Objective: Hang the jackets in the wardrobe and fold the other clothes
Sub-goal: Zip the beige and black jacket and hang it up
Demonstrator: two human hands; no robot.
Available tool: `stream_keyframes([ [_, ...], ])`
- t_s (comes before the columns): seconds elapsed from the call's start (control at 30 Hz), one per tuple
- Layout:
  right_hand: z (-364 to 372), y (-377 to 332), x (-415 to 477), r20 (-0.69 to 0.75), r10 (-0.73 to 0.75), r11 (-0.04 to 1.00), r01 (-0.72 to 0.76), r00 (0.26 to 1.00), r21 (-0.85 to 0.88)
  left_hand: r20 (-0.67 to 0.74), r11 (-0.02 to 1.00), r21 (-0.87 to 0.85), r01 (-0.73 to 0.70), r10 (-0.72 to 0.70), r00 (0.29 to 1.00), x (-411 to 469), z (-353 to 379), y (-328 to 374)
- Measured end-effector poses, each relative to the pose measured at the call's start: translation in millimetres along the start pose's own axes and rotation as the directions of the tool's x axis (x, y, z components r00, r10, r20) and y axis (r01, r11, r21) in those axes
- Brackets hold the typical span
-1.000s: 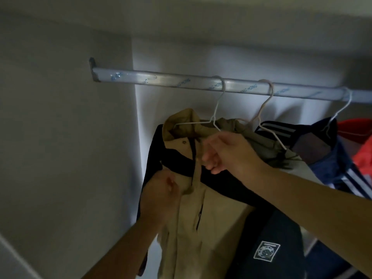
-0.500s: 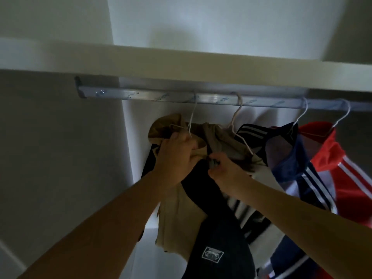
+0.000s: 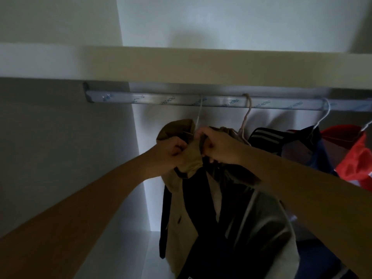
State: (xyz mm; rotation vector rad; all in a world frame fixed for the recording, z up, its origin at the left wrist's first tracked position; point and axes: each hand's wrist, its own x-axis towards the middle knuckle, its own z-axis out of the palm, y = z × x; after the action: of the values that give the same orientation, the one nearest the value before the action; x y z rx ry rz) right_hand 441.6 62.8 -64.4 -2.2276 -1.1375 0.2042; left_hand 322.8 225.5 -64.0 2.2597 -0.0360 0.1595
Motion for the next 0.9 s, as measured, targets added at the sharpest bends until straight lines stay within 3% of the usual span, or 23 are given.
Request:
stream_keyframes([
  [0.07,1.7,-0.9,8.6,-0.008,-0.05,0.998,0.05,0.999,0.036,0.041,0.996,0.093,0.001,-0.005,0.999,1.3,1.7,6.3],
  [0.17,2.2,1.7,13.7,0.062,-0.062,0.994,0.056,0.996,0.091,-0.046,0.979,0.194,-0.061,0.071,0.996,0.7,5.9,13.7],
  [0.27,-7.6,7.5,14.7,0.176,-0.016,0.991,-0.008,0.984,0.136,-0.115,0.944,0.315,-0.102,0.145,0.983,-6.1,10.1,15.6],
  [0.4,-34.6,12.8,19.9,0.28,0.071,0.923,-0.17,0.957,0.346,-0.142,0.912,0.389,-0.13,0.199,0.97,-15.3,5.9,10.7],
  [0.47,-40.5,12.2,22.7,0.385,0.135,0.948,-0.232,0.913,0.217,-0.15,0.887,0.445,-0.123,0.209,0.966,-18.0,3.5,9.2],
  [0.53,-38.2,10.7,25.1,0.444,0.269,0.963,-0.248,0.854,-0.105,-0.153,0.877,0.466,-0.119,0.213,0.965,-19.7,5.2,10.5],
  [0.6,-36.0,8.1,30.5,0.374,0.361,0.898,-0.209,0.854,-0.387,-0.147,0.879,0.461,-0.119,0.208,0.967,-21.1,9.6,12.5],
  [0.67,-36.4,4.3,40.3,0.137,0.252,0.844,-0.148,0.958,-0.516,-0.148,0.881,0.459,-0.113,0.201,0.968,-21.2,13.3,13.2],
  [0.7,-37.3,1.8,45.5,-0.018,0.153,0.848,-0.14,0.988,-0.511,-0.164,0.888,0.448,-0.104,0.195,0.967,-20.4,13.4,12.9],
  [0.77,-33.3,-3.1,50.8,-0.207,0.037,0.891,-0.125,0.978,-0.436,-0.212,0.902,0.424,-0.074,0.178,0.961,-17.5,11.8,12.0],
  [0.9,-9.9,2.4,48.1,-0.387,0.057,0.969,-0.145,0.92,-0.201,-0.312,0.956,0.286,-0.072,0.164,0.936,-12.9,18.1,15.6],
])
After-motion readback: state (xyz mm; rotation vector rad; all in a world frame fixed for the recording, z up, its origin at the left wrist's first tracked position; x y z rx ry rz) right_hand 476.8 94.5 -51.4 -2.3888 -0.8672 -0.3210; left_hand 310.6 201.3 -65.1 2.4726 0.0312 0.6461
